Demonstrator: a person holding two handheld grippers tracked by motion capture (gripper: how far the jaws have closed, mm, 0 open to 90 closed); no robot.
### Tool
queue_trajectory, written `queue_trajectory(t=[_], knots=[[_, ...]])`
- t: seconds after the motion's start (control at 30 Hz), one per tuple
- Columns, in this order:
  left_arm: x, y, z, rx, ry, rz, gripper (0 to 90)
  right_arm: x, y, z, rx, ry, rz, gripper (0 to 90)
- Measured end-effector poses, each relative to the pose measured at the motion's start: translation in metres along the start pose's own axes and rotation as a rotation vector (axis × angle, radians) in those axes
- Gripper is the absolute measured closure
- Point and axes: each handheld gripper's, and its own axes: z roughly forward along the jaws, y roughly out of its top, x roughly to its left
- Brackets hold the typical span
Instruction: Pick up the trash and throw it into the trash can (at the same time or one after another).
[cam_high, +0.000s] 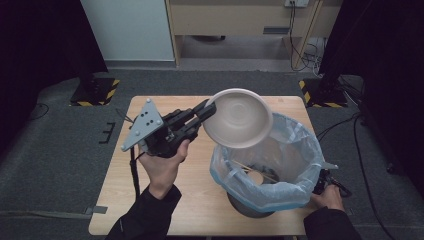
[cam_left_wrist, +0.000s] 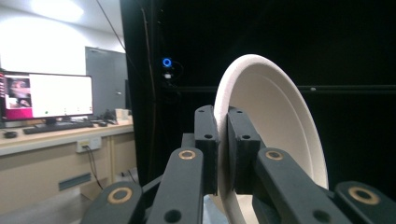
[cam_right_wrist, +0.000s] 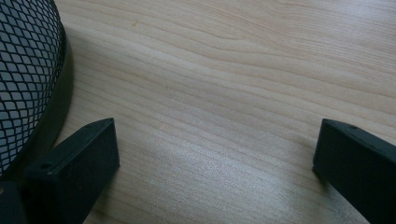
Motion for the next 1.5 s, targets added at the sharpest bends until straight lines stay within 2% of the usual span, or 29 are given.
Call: queue_trajectory(t=[0.17, 0.23, 0.4, 0.63, 0.7, 0.8, 0.87, 0.9, 0.93, 0.97, 1.1, 1.13, 1.17, 1.23, 1.3, 1.33, 1.5], knots=[[-0.005, -0.008, 0.013, 0.022, -0.018, -0.005, 83.9, 0.0, 0.0, 0.0, 0.0, 0.0, 0.0, 0.5], [-0.007, -0.015, 0.023, 0.051, -0.027, -0.005, 83.9, 0.0, 0.0, 0.0, 0.0, 0.0, 0.0, 0.5], [-0.009, -0.026, 0.035, 0.092, -0.038, -0.007, 83.9, 0.0, 0.0, 0.0, 0.0, 0.0, 0.001, 0.5], [-0.014, -0.041, 0.051, 0.16, -0.096, 0.003, 83.4, 0.0, 0.0, 0.0, 0.0, 0.0, 0.0, 0.5], [-0.015, -0.046, 0.054, 0.173, -0.135, -0.01, 79.8, 0.0, 0.0, 0.0, 0.0, 0.0, 0.0, 0.5], [-0.013, -0.047, 0.053, 0.177, -0.141, -0.013, 71.6, 0.0, 0.0, 0.0, 0.0, 0.0, 0.0, 0.5], [-0.01, -0.046, 0.049, 0.167, -0.132, -0.012, 64.6, 0.0, 0.0, 0.0, 0.0, 0.0, 0.001, 0.5], [-0.008, -0.045, 0.047, 0.161, -0.125, -0.017, 64.6, 0.0, 0.0, 0.0, 0.0, 0.0, 0.0, 0.5], [-0.006, -0.044, 0.044, 0.156, -0.121, -0.022, 58.7, 0.0, 0.0, 0.0, 0.0, 0.0, 0.0, 0.5], [-0.004, -0.043, 0.04, 0.146, -0.112, -0.022, 58.7, 0.0, 0.0, 0.0, 0.0, 0.0, 0.0, 0.5], [0.008, -0.042, 0.018, 0.147, -0.055, -0.014, 42.0, 0.0, 0.0, 0.0, 0.0, 0.0, 0.0, 0.5], [0.015, -0.045, 0.005, 0.162, -0.018, -0.011, 39.6, 0.0, 0.0, 0.0, 0.0, 0.0, 0.001, 0.5], [0.015, -0.045, 0.005, 0.162, -0.018, -0.011, 37.3, 0.0, 0.0, 0.0, 0.0, 0.0, 0.001, 0.5], [0.027, -0.053, -0.014, 0.204, 0.032, -0.012, 34.0, 0.0, 0.0, 0.0, 0.0, 0.0, 0.0, 0.5], [0.035, -0.063, -0.026, 0.251, 0.06, -0.009, 31.3, 0.0, 0.0, 0.0, 0.0, 0.0, 0.0, 0.5], [0.035, -0.063, -0.026, 0.251, 0.06, -0.009, 30.7, 0.0, 0.0, 0.0, 0.0, 0.0, 0.0, 0.5], [0.051, -0.097, -0.054, 0.371, 0.137, -0.03, 27.8, 0.0, 0.0, 0.0, 0.0, 0.0, 0.0, 0.5]])
